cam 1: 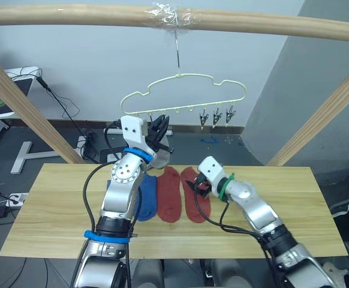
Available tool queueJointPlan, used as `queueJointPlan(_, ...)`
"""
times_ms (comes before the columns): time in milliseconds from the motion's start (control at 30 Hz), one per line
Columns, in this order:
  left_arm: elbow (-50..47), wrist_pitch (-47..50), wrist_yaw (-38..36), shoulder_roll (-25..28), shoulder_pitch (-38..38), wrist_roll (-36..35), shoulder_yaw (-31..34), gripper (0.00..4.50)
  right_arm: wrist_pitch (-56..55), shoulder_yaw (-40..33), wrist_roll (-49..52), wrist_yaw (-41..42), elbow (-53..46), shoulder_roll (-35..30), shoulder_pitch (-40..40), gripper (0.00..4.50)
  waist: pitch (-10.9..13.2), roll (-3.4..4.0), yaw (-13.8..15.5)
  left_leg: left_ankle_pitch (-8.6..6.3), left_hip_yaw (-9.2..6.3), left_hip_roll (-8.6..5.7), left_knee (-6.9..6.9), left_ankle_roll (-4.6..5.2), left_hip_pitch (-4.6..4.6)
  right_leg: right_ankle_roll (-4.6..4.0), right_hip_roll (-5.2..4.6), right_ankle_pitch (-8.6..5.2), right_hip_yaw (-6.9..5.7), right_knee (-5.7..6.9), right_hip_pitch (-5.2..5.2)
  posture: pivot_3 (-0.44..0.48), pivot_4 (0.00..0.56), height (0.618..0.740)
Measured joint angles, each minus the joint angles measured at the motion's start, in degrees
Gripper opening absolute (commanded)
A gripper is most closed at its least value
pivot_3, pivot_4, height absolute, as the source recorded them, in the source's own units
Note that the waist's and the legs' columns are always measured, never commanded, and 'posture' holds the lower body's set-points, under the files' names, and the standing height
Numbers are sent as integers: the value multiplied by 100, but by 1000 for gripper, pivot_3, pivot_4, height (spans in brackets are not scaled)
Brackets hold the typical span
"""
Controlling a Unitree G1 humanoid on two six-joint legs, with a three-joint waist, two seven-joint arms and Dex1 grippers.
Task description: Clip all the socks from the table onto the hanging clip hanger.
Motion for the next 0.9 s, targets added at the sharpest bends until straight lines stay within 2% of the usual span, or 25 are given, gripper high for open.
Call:
queueJointPlan(67, -32, 34, -47, 30, -2, -31, 0, 47, -136, 11, -61, -99, 355, 100, -25, 4500, 0, 1, 2, 0, 3, -2, 0, -1, -1, -1, -2, 1, 2, 0, 0, -18, 172, 694)
queueJointPlan(200, -141, 142, -82, 85, 2, -54, 66, 47, -765, -279, -119, -550, 1862, 673, -653, 4500, -3, -4, 19, 2, 0, 1, 2, -3, 3, -5, 0, 3, 0, 2, 2, 7, 172, 694)
queueJointPlan(267, -170, 166, -102, 90, 11, -55, 62, 47, -935, -376, -117, -605, 2294, 802, -762, 4148, -2, -4, 25, 2, -1, 2, 0, -3, 4, -6, 2, 3, -2, 3, 2, 7, 172, 694)
queueJointPlan(400, -218, 211, -161, 127, 44, -60, 94, 47, -1143, -480, -113, -515, 3012, 961, -878, 2910, -2, -4, 31, 2, 3, -1, 0, -3, 2, -5, -3, 3, 1, 0, 2, 18, 174, 694)
queueJointPlan(667, -353, 490, -254, 142, 76, -201, 115, 47, -1343, -664, -131, -412, 3330, 1032, -1010, 10, -2, -4, 30, 3, 1, 0, 0, -3, 5, -6, 0, 4, 0, 6, 2, 17, 176, 694)
queueJointPlan(767, -396, 706, -388, 170, 73, -450, 185, 47, -1358, -653, -145, -330, 3200, 1004, -942, 0, -2, -3, 30, 2, 0, 1, 0, -3, 4, -6, 0, 4, 0, 6, 2, 12, 178, 694)
queueJointPlan(900, -536, 1172, -601, 284, 54, -991, 455, 47, -1350, -555, -186, -194, 2499, 916, -665, 0, -1, -3, 25, 2, 0, 2, 0, -3, 4, -6, 0, 4, 0, 6, 1, 9, 180, 694)
